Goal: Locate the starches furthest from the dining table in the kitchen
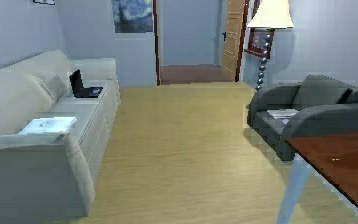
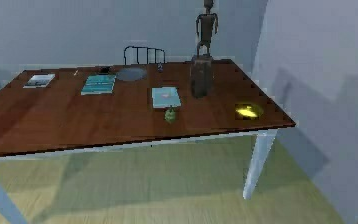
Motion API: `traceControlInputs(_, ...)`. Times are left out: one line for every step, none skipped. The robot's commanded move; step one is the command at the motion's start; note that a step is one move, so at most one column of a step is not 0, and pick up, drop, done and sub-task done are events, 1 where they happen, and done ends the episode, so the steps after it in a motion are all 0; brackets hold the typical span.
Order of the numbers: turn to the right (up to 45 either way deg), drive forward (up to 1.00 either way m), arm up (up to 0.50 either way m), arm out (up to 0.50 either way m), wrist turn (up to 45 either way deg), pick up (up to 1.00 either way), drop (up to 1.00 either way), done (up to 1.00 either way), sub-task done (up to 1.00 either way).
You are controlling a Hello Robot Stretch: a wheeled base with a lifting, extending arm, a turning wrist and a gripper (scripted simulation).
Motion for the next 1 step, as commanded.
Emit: traceControlInputs(0.0,1.0,0.0,0.0,0.0,0.0,0.0,0.0,0.0)
